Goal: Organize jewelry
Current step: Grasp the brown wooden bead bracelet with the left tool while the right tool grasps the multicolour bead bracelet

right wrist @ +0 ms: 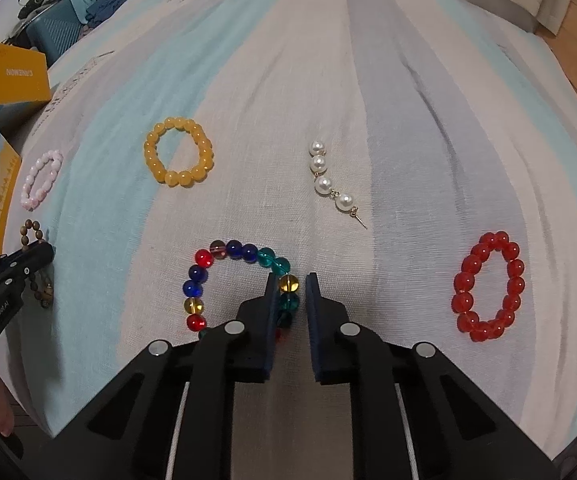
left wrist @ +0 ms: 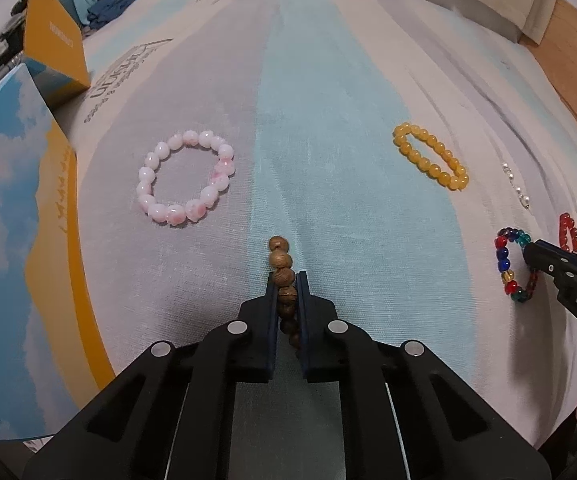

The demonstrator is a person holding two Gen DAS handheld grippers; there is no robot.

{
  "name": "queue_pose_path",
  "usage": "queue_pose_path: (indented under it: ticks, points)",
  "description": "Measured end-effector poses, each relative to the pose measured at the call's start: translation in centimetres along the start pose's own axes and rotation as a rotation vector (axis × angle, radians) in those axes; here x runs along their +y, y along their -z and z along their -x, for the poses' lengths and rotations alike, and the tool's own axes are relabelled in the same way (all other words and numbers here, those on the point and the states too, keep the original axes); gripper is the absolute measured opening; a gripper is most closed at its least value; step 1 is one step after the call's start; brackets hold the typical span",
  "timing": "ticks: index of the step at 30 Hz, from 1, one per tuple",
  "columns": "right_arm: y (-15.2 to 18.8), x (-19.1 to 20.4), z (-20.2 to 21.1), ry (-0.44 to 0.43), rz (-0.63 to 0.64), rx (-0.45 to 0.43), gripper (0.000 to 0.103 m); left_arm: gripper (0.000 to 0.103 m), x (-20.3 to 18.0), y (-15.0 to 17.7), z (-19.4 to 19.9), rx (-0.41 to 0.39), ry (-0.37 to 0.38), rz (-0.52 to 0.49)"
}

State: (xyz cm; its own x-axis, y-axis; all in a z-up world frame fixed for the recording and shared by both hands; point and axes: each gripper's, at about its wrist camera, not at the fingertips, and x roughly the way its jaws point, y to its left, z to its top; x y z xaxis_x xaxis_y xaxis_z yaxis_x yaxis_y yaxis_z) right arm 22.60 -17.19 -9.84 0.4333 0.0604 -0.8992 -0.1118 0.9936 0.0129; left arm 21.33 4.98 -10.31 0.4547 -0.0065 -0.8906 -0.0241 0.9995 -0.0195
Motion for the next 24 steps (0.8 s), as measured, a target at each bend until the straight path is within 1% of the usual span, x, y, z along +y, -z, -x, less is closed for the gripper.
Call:
queue_pose_path:
  ticks: [6,8,15,18,20,23,24]
  points:
    - [-0.2,0.0,1.0,0.002,-0.012,-0.015,0.011,0.007,-0.5,-0.3,0.9,-0.012,0.006,-0.015]
    - [-0.2,0.0,1.4,0.004,-0.012,-0.02,0.004,0.007,-0.7,-0.4,1.1,-0.014,0.007,-0.019]
    - [-0.4,-0.2,2.9,-0.006,-0.017,-0.039,0.002,0.007,-1.1,-0.7,2.7,-0.027,0.012,-0.025]
    - [-0.5,0.0,2.7,-0.002,0.003,-0.027,0.003,0.007,-1.2,-0.8,3.1,-0.033,0.011,-0.032]
    - [-0.7,0.1,2.2,0.01,0.005,-0.02,0.009,0.007,-1.2,-0.8,3.1,-0.034,0.008,-0.036]
    - [-0.8,0.2,1.5,0.008,0.009,-0.017,0.027,0.007,-1.0,-0.9,3.0,-0.034,0.011,-0.033]
    - [-0.9,0.2,1.2,0.012,0.001,-0.015,0.029,0.007,-1.0,-0.8,3.1,-0.034,0.012,-0.034]
